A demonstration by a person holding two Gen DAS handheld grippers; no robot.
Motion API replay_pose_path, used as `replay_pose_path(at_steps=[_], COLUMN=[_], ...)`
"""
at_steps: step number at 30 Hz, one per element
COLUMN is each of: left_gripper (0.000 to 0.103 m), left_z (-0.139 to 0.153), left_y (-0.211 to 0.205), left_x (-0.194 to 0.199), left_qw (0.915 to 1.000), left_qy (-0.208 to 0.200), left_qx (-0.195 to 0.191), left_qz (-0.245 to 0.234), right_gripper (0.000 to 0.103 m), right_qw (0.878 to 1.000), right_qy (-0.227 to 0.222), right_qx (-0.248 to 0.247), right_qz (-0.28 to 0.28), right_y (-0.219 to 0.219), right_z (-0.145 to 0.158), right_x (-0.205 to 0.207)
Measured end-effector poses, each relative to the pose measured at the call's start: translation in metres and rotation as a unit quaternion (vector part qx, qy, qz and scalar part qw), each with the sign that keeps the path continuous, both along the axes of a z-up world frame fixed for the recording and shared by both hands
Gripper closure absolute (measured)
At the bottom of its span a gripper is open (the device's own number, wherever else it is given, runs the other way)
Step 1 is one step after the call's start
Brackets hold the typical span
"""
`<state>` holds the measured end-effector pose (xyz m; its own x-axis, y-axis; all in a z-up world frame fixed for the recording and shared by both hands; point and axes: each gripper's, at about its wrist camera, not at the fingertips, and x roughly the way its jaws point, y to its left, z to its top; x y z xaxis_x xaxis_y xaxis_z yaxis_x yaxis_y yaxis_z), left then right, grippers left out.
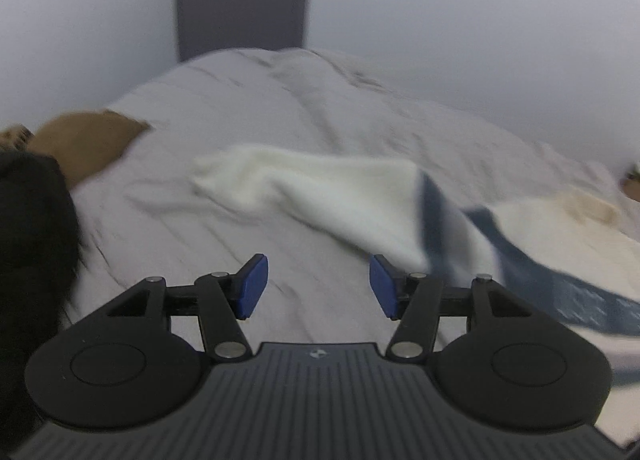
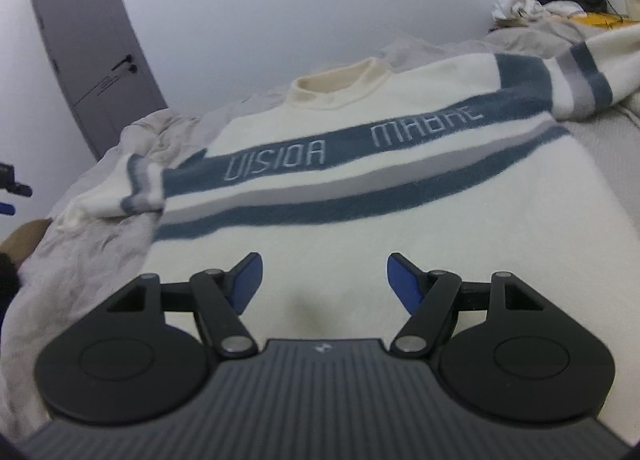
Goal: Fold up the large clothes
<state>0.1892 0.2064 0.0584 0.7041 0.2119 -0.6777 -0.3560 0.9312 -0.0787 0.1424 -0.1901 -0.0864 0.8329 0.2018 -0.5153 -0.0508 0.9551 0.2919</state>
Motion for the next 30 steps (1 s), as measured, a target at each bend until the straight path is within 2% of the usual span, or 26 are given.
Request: replay_pose_path(at_steps=[2, 4, 6, 11, 15, 19, 23, 28, 30], left_gripper=[0.041, 0.041, 0.041, 0.041, 0.041, 0.041, 0.041, 0.041, 0.034], left_z=[-0.003, -0.012, -0.020, -0.043, -0.066, -0.094, -0.122, -0.148, -0.155], left_y=[-0.024, -0.047, -0.071, -0.133, -0.165, -0.169, -0.157, -0.145, -0.145], left_x=[-0.018, -0.030, -0.045, -0.074, -0.085, -0.076, -0.062, -0.045, -0.041], left_qw=[0.9997, 0.9970, 0.9929, 0.9736, 0.9594, 0.9543, 0.9536, 0.9329, 0.9244], left_qy=[0.007, 0.037, 0.051, 0.073, 0.075, 0.074, 0.079, 0.087, 0.079], left_qx=[-0.017, -0.053, -0.087, -0.174, -0.228, -0.253, -0.268, -0.332, -0.355], left_qz=[-0.018, -0.041, -0.062, -0.128, -0.148, -0.140, -0.113, -0.110, -0.115], right_gripper=[0.032, 0.032, 0.032, 0.032, 0.032, 0.032, 0.032, 0.032, 0.032], right_qw=[1.000, 1.000, 1.000, 0.998, 0.994, 0.993, 0.993, 0.987, 0.985], right_qy=[-0.002, -0.003, -0.002, 0.054, 0.086, 0.085, 0.090, 0.123, 0.128], right_qx=[-0.009, -0.007, -0.004, 0.032, 0.064, 0.068, 0.068, 0.098, 0.111], right_qz=[0.006, 0.012, 0.018, 0.021, 0.030, 0.040, 0.042, 0.035, 0.032], right_y=[0.004, 0.006, 0.007, -0.005, -0.013, -0.009, -0.007, -0.012, -0.013], right_z=[0.003, 0.008, 0.014, 0.018, 0.014, 0.016, 0.014, 0.001, -0.002], right_x=[-0.009, -0.017, -0.027, -0.052, -0.073, -0.082, -0.076, -0.065, -0.061])
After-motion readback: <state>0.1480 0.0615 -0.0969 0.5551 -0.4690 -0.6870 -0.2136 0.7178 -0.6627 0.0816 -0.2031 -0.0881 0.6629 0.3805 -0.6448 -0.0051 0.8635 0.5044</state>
